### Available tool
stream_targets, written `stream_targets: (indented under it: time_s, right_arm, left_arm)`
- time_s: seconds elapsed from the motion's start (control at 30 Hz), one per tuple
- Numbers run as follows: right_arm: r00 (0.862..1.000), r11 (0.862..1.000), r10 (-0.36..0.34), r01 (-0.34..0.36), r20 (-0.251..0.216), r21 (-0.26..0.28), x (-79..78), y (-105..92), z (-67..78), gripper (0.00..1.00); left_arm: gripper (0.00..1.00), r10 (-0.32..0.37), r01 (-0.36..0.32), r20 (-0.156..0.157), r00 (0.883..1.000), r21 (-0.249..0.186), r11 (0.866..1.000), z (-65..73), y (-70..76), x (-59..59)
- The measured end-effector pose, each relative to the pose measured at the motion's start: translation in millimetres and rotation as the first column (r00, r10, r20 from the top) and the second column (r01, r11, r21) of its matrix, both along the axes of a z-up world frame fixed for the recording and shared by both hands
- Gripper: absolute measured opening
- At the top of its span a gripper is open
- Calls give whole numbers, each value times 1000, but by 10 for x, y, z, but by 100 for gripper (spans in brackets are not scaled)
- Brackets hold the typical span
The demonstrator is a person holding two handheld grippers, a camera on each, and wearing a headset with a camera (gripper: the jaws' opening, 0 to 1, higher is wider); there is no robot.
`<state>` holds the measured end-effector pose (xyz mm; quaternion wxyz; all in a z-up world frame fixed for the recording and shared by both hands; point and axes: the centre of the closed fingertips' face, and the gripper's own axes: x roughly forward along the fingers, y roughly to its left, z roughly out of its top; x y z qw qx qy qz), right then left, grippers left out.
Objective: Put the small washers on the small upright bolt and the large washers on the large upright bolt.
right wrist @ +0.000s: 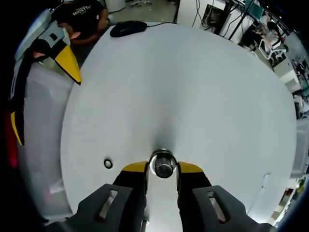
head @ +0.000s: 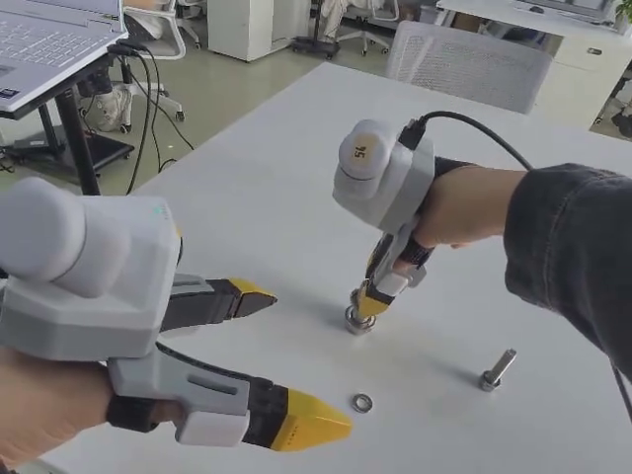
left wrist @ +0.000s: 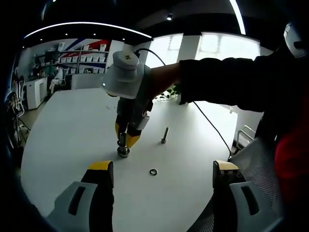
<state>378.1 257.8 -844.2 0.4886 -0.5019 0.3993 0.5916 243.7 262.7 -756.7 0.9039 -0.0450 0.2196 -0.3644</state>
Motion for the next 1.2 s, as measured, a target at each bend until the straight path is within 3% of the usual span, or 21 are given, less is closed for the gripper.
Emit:
stream_targets:
  time_s: [0.77, 1.2]
  right_arm:
    - [1000, 1000, -22, 22, -22, -7, -81, -42, -147, 24]
    - [999, 999, -31, 31, -34, 5, -89, -50, -151, 25]
  left_arm:
    - [84, -4, 4, -6, 1000, -4, 1000, -27, -11, 3]
    - [84, -4, 4, -9, 1000, -5, 1000, -36, -23, -21]
